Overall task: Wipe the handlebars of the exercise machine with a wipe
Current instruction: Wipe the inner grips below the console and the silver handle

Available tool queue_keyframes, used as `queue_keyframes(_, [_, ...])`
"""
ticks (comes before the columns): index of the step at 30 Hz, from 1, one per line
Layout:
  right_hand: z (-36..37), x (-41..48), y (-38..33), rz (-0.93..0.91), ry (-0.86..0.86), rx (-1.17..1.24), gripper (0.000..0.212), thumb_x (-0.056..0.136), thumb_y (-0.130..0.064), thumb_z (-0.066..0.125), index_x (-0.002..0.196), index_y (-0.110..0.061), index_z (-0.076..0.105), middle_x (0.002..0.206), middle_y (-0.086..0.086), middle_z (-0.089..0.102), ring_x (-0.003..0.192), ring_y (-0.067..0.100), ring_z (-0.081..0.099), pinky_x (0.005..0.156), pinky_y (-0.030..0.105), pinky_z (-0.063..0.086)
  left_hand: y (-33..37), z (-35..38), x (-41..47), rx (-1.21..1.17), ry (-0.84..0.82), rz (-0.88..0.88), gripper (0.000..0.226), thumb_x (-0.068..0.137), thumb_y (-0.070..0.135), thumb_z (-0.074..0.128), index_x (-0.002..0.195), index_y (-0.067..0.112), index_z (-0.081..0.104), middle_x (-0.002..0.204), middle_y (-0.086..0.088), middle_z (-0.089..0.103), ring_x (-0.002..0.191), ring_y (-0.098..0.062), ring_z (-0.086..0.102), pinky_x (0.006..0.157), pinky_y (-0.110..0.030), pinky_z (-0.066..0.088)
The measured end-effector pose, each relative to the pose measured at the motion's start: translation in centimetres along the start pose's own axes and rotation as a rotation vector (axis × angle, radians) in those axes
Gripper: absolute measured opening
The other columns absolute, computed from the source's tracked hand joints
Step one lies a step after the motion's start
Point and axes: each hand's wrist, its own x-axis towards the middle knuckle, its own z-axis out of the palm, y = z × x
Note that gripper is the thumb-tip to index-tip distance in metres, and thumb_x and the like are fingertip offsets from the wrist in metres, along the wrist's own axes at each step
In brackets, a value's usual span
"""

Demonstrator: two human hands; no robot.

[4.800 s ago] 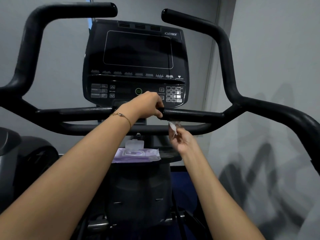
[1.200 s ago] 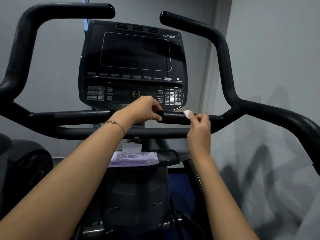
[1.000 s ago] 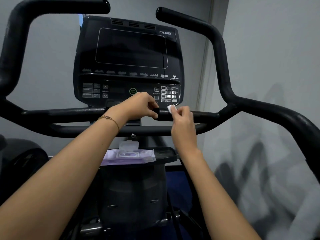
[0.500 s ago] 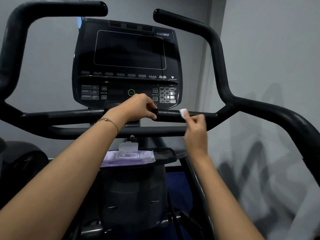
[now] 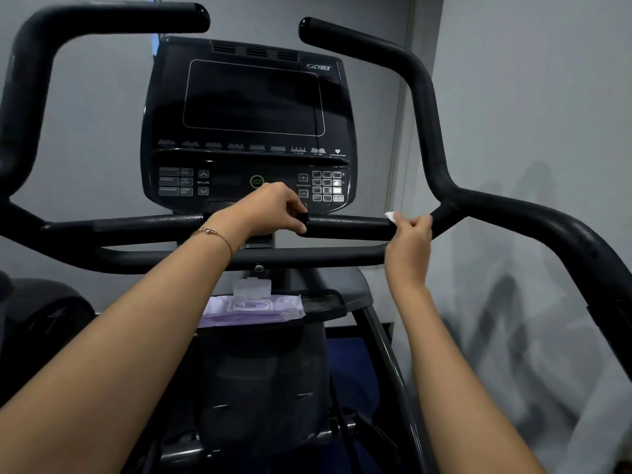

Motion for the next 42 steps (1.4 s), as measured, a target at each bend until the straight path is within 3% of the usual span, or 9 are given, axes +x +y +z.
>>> queue_keyframes(5, [0.0, -2.1, -1.5, -0.254, -0.131, -0.026, 0.034, 0.092, 0.0, 0.044, 0.123, -0.007, 0.056, 0.093, 0.005, 0.041, 0.082, 0.012, 0.038, 0.069, 0.03, 0.04, 0.2, 0.0, 0.0, 0.021, 0.002, 0.007, 0.032, 0.075, 0.017, 0.077, 0.105, 0.012, 0.069, 0.087, 0.004, 0.064, 0.085, -0.011, 0.06, 0.083, -0.024, 0.048])
queue_keyframes(10, [-0.9, 0.2, 0.9, 0.068, -0.054, 0.003, 0.023, 0.097, -0.014, 0.042, 0.115, -0.005, 0.053, 0.094, -0.001, 0.042, 0.092, 0.023, 0.046, 0.069, 0.014, 0.03, 0.2, 0.0, 0.0, 0.03, 0.003, 0.005, 0.031, 0.076, 0.018, 0.076, 0.106, 0.012, 0.069, 0.091, 0.002, 0.066, 0.087, -0.012, 0.061, 0.086, -0.028, 0.05])
queue_keyframes(14, [-1.0, -0.8, 1.1, -0.204, -0.102, -0.055, 0.038, 0.09, 0.004, 0.047, 0.126, -0.005, 0.054, 0.097, 0.012, 0.045, 0.088, 0.026, 0.046, 0.066, 0.029, 0.037, 0.2, 0.0, 0.0, 0.037, -0.006, 0.005, 0.027, 0.075, 0.018, 0.077, 0.102, 0.014, 0.071, 0.089, 0.003, 0.067, 0.087, -0.011, 0.062, 0.087, -0.028, 0.05])
queue_keyframes(19, [-2.6, 0.3, 3.2, 0.155, 0.079, 0.256, 0.035, 0.095, 0.0, 0.041, 0.125, -0.008, 0.057, 0.089, -0.004, 0.038, 0.072, 0.0, 0.045, 0.072, -0.003, 0.034, 0.4, 0.0, 0.0, 0.058, -0.017, 0.003, 0.03, 0.076, 0.019, 0.076, 0.105, 0.014, 0.07, 0.094, 0.001, 0.068, 0.091, -0.012, 0.062, 0.089, -0.03, 0.05])
queue_keyframes(22, [-1.9, -1.1, 3.3, 0.185, 0.18, 0.314, 0.038, 0.094, 0.003, 0.042, 0.127, -0.008, 0.057, 0.09, -0.008, 0.038, 0.074, 0.003, 0.047, 0.085, 0.02, 0.047, 0.2, 0.0, 0.1, 0.051, -0.017, -0.003, 0.031, 0.076, 0.019, 0.076, 0.105, 0.013, 0.069, 0.096, 0.0, 0.068, 0.091, -0.012, 0.062, 0.089, -0.03, 0.05])
queue_keyframes(26, [-0.7, -0.6, 2.3, 0.176, 0.154, 0.318, 0.031, 0.095, -0.001, 0.046, 0.123, -0.003, 0.058, 0.09, -0.004, 0.037, 0.075, 0.005, 0.048, 0.075, -0.001, 0.038, 0.3, -0.2, 0.1, 0.047, -0.023, -0.008, 0.03, 0.077, 0.018, 0.076, 0.105, 0.013, 0.069, 0.094, 0.001, 0.068, 0.091, -0.013, 0.062, 0.089, -0.029, 0.05])
queue_keyframes(30, [-0.9, -2.0, 2.1, -0.003, 0.079, 0.285, 0.028, 0.098, -0.013, 0.044, 0.12, -0.002, 0.058, 0.085, -0.007, 0.036, 0.069, -0.001, 0.044, 0.073, 0.015, 0.045, 0.4, 0.0, 0.2, 0.067, -0.022, 0.003, 0.03, 0.077, 0.018, 0.075, 0.106, 0.013, 0.069, 0.095, 0.0, 0.068, 0.089, -0.011, 0.061, 0.086, -0.026, 0.049])
queue_keyframes(35, [-1.0, -0.5, 2.5, 0.211, 0.126, 0.422, 0.027, 0.098, -0.013, 0.044, 0.115, 0.003, 0.057, 0.08, -0.01, 0.036, 0.064, -0.004, 0.047, 0.061, -0.003, 0.035, 0.3, -0.2, 0.3, 0.068, -0.027, -0.003, 0.031, 0.076, 0.019, 0.077, 0.106, 0.014, 0.069, 0.093, 0.002, 0.066, 0.088, -0.011, 0.061, 0.084, -0.025, 0.049])
queue_keyframes(42, [0.1, -3.3, 2.1, -0.05, 0.091, 0.431, 0.034, 0.091, 0.002, 0.051, 0.124, -0.004, 0.058, 0.084, -0.005, 0.04, 0.071, 0.0, 0.046, 0.075, 0.006, 0.041, 0.5, -0.1, 0.3, 0.092, -0.023, 0.016, 0.031, 0.077, 0.02, 0.075, 0.106, 0.014, 0.069, 0.095, 0.002, 0.066, 0.088, -0.011, 0.06, 0.082, -0.024, 0.048])
